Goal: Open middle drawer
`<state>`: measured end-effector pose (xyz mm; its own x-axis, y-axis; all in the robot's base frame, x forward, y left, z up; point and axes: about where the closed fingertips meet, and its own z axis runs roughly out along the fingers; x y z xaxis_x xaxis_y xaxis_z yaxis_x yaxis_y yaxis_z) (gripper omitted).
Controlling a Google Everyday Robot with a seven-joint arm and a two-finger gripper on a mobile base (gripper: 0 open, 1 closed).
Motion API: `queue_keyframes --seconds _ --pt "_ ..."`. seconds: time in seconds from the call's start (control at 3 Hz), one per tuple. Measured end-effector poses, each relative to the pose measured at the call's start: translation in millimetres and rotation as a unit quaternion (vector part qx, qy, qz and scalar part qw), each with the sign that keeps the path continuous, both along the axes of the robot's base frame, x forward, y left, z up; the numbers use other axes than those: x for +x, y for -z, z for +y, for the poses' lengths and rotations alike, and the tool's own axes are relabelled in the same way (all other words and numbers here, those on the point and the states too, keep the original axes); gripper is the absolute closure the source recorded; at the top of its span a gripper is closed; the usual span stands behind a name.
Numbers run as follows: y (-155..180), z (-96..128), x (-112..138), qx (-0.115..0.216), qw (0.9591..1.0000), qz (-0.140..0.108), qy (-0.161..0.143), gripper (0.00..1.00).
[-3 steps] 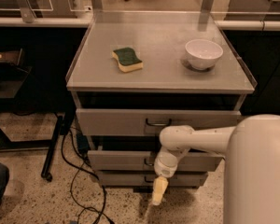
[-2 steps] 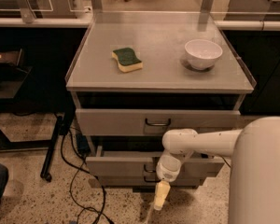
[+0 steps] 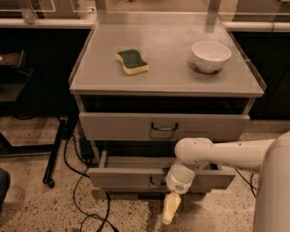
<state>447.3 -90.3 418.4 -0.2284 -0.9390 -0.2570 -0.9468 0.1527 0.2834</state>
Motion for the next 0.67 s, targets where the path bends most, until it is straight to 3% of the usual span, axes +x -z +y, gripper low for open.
queue_keyframes --seconds 0.33,0.67 --pt "-9.0 -9.4 -23.4 0.008 0.9999 0.008 0.009 0.00" --pt "-9.0 -9.4 -23.4 0.008 0.9999 0.008 0.009 0.00"
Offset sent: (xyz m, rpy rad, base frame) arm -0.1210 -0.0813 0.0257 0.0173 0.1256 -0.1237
